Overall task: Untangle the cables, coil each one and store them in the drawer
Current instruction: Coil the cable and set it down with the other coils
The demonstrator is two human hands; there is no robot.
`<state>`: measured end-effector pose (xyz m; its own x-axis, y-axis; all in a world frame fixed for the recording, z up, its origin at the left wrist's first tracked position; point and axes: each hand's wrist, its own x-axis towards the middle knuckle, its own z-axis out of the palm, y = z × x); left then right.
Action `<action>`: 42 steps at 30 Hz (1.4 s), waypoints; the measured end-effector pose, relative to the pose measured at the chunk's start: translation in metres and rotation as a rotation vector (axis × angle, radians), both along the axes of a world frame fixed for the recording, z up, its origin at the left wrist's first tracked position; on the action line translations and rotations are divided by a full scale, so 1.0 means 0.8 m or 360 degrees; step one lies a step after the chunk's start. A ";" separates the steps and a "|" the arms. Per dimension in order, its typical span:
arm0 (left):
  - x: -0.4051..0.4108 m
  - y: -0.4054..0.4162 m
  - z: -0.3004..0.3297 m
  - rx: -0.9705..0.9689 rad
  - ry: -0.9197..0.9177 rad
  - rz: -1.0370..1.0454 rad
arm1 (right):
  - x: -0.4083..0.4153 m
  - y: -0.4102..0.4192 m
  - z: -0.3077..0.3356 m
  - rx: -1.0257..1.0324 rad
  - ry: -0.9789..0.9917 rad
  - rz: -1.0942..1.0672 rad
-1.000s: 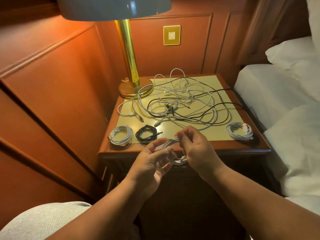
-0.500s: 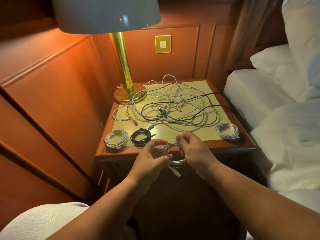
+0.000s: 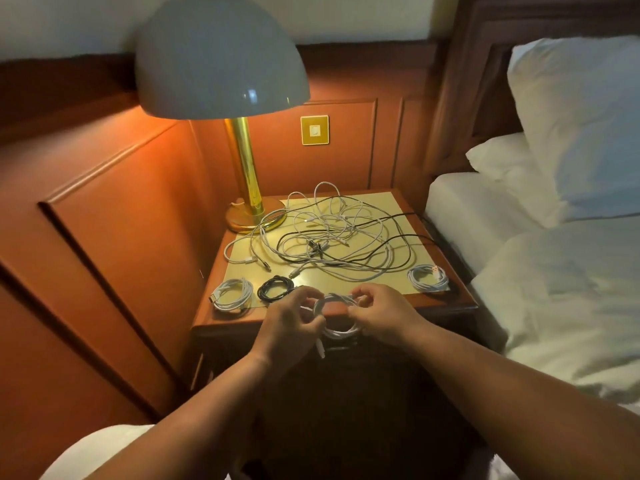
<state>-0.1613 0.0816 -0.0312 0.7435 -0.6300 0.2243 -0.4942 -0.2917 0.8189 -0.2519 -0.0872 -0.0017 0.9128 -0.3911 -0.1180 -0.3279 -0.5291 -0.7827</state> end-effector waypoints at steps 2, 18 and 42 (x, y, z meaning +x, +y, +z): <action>0.022 -0.008 -0.003 0.0138 -0.0310 -0.0035 | 0.016 -0.007 0.002 -0.0279 0.0061 -0.0019; 0.186 -0.084 0.006 0.1154 -0.0591 0.0214 | 0.121 -0.037 -0.032 -0.0114 0.0344 -0.0136; 0.095 -0.135 0.097 0.0249 0.0259 -0.0443 | 0.082 -0.081 0.077 0.1366 -0.0009 -0.0689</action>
<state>-0.0855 -0.0263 0.0468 0.5565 -0.8309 0.0018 -0.4391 -0.2923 0.8495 -0.1865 -0.1523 0.0601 0.7110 -0.4767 -0.5170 -0.3552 0.3911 -0.8491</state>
